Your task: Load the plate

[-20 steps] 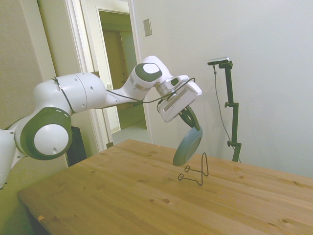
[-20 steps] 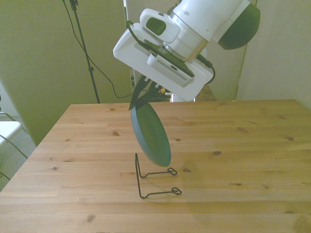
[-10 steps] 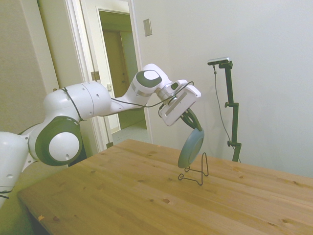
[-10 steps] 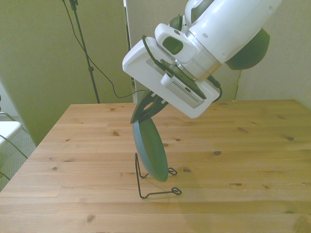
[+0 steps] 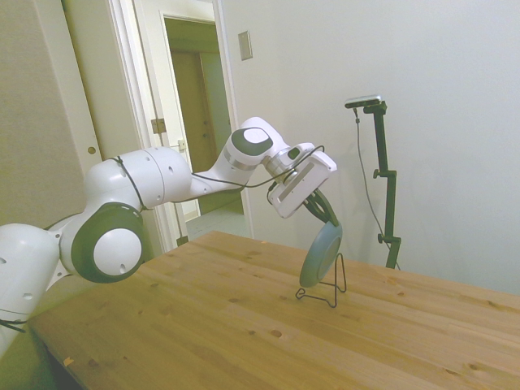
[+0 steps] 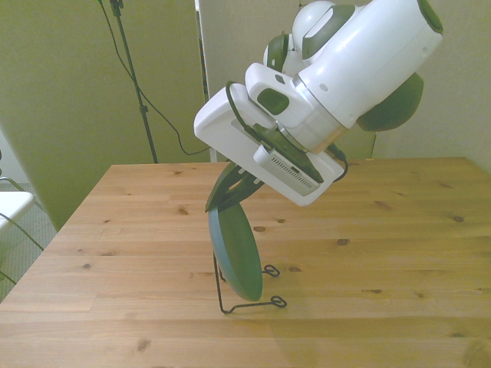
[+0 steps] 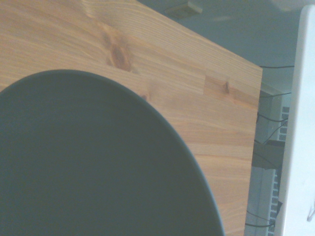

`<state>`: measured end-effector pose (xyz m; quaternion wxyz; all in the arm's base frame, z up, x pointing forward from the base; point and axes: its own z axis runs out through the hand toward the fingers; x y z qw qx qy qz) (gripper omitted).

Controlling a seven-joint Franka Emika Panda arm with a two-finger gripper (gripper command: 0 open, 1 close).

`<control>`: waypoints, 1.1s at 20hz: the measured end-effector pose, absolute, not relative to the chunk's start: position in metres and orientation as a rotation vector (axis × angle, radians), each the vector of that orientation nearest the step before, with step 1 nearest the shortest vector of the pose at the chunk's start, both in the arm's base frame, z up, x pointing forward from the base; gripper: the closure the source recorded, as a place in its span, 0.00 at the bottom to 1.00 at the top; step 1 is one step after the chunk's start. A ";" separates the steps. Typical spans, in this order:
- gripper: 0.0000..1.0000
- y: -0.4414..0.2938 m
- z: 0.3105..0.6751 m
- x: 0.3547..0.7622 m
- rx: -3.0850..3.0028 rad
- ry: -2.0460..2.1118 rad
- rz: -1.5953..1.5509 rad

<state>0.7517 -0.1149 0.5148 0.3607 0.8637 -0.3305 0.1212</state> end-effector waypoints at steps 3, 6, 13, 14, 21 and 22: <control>1.00 -0.117 0.510 0.753 2.219 -0.848 0.307; 1.00 -0.118 0.507 0.755 2.218 -0.846 0.305; 0.00 -0.118 0.509 0.755 2.221 -0.837 0.309; 0.00 -0.118 0.509 0.755 2.221 -0.837 0.310; 0.00 -0.119 0.510 0.755 2.225 -0.830 0.307; 0.00 -0.119 0.510 0.755 2.226 -0.828 0.307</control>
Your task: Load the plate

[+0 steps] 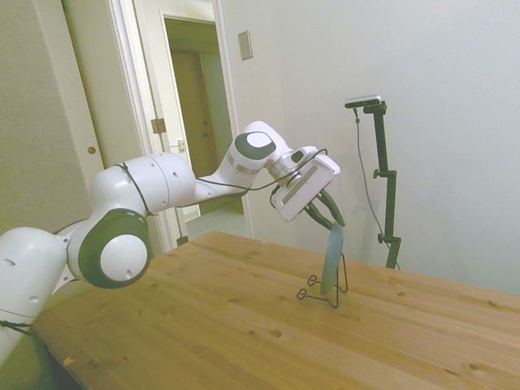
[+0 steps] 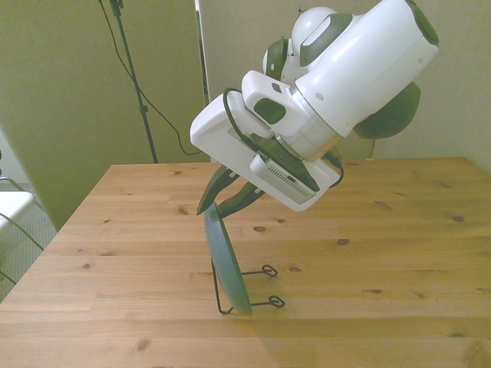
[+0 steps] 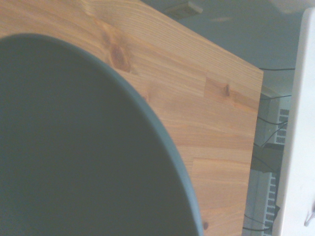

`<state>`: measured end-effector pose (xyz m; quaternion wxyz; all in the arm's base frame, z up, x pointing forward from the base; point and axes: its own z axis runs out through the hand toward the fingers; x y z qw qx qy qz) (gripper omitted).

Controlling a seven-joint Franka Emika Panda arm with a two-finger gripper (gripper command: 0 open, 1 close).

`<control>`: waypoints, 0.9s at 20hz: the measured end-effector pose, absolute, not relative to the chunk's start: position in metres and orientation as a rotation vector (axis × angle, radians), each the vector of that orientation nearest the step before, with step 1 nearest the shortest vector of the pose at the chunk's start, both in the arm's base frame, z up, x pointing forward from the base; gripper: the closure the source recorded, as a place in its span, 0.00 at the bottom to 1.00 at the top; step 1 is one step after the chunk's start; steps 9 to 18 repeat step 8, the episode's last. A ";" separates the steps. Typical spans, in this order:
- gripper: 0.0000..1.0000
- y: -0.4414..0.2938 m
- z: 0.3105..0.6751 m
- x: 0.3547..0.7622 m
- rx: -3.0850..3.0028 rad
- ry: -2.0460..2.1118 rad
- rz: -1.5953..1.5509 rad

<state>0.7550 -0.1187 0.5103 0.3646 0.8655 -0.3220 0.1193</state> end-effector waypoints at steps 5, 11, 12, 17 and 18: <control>0.00 -0.117 0.513 0.755 2.233 -0.824 0.311; 0.00 -0.111 0.519 0.753 2.267 -0.839 0.308; 0.00 -0.111 0.519 0.753 2.267 -0.839 0.308; 0.00 -0.111 0.519 0.753 2.267 -0.839 0.308; 0.00 -0.111 0.519 0.753 2.267 -0.839 0.308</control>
